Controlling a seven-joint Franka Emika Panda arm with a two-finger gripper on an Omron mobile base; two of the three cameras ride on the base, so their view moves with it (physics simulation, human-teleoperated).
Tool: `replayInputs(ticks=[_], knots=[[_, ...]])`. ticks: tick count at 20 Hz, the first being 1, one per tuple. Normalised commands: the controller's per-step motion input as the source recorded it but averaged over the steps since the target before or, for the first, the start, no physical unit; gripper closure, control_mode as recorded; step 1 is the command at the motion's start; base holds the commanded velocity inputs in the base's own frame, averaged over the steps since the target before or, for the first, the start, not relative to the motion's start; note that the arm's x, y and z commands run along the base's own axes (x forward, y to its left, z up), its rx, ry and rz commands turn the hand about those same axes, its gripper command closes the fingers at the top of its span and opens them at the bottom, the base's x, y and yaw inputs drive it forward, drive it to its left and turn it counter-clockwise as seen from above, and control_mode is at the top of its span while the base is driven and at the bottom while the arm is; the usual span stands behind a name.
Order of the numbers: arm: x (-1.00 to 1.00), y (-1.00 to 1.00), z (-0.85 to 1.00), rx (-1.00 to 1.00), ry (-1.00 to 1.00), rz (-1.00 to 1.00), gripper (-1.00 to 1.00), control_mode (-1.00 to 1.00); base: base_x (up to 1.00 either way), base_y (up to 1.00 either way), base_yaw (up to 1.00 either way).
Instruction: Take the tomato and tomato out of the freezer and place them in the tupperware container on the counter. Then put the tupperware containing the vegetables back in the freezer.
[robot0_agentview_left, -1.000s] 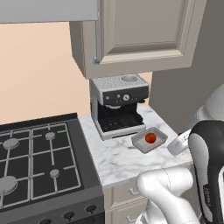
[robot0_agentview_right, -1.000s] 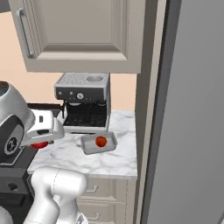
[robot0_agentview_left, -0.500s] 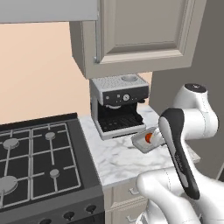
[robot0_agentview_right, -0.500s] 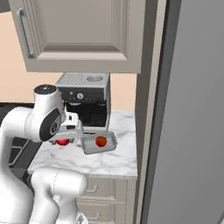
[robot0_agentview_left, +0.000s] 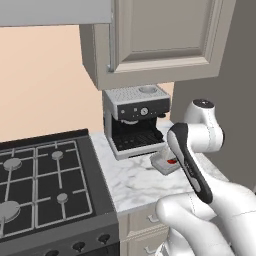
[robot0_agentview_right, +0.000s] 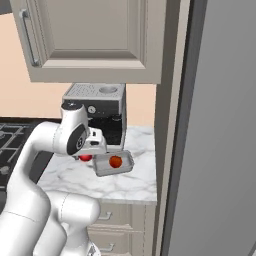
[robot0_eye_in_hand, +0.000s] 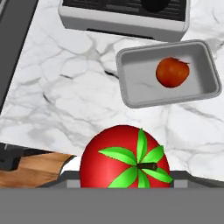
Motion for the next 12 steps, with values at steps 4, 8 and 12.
replayInputs(ticks=[4,8,12], knots=[[0.41,-0.01,-0.53,-0.01,0.0,-0.08,1.0,-1.0,0.0,0.0,0.0],[0.31,0.0,-0.55,-0.01,0.0,-0.08,1.0,-1.0,0.0,0.0,0.0],[0.4,0.0,-0.39,-0.01,0.0,-0.08,1.0,-1.0,0.0,0.0,0.0]])
